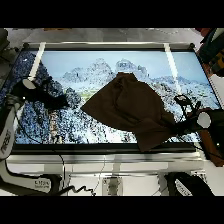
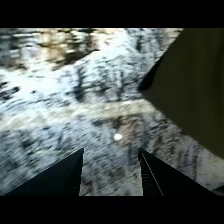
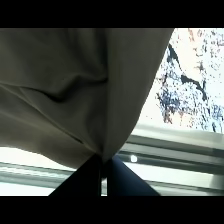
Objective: Fold the clothes and pants, and hang the long-sleeved shirts on hangers.
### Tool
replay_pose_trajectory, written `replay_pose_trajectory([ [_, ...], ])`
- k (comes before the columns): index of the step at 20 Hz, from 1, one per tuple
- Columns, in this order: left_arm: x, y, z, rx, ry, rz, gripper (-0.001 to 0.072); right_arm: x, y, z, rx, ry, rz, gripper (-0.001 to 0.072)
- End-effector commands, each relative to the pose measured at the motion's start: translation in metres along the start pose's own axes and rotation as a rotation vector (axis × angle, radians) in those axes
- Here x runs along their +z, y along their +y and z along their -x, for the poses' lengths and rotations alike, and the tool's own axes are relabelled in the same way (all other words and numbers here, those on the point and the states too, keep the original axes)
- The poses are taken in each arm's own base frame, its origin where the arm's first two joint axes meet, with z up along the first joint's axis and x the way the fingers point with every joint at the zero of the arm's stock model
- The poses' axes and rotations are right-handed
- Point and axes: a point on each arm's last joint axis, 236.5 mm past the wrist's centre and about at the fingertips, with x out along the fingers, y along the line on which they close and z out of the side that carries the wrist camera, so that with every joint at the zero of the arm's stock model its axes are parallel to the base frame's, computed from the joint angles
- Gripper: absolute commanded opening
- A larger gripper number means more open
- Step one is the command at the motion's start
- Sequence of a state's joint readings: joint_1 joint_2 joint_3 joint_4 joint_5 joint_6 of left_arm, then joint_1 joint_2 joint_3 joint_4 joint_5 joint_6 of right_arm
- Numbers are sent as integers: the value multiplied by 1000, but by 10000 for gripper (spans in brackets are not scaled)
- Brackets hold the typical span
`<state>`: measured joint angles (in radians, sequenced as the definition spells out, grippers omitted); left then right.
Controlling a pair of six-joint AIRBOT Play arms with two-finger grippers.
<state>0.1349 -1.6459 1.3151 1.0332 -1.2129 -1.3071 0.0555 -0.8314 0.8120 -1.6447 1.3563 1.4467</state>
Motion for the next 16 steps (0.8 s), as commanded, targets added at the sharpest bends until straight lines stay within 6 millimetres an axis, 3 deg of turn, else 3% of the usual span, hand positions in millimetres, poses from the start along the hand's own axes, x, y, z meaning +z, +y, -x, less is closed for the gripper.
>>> replay_pose_trajectory([
  [1,7,-18,-42,-156,13,46,394,5,-1,0,-3,-23,-1,10],
  [6,10,-16,-69,-154,13,33,393,6,-1,0,-3,-24,-2,10],
  [10,9,-31,-81,-150,14,-27,378,8,0,0,0,-33,-5,10],
  [13,6,-41,-86,-153,20,-47,35,9,3,0,14,-40,-9,10],
  [16,16,-49,-73,-178,-18,-49,6,15,2,1,10,-62,-9,10],
])
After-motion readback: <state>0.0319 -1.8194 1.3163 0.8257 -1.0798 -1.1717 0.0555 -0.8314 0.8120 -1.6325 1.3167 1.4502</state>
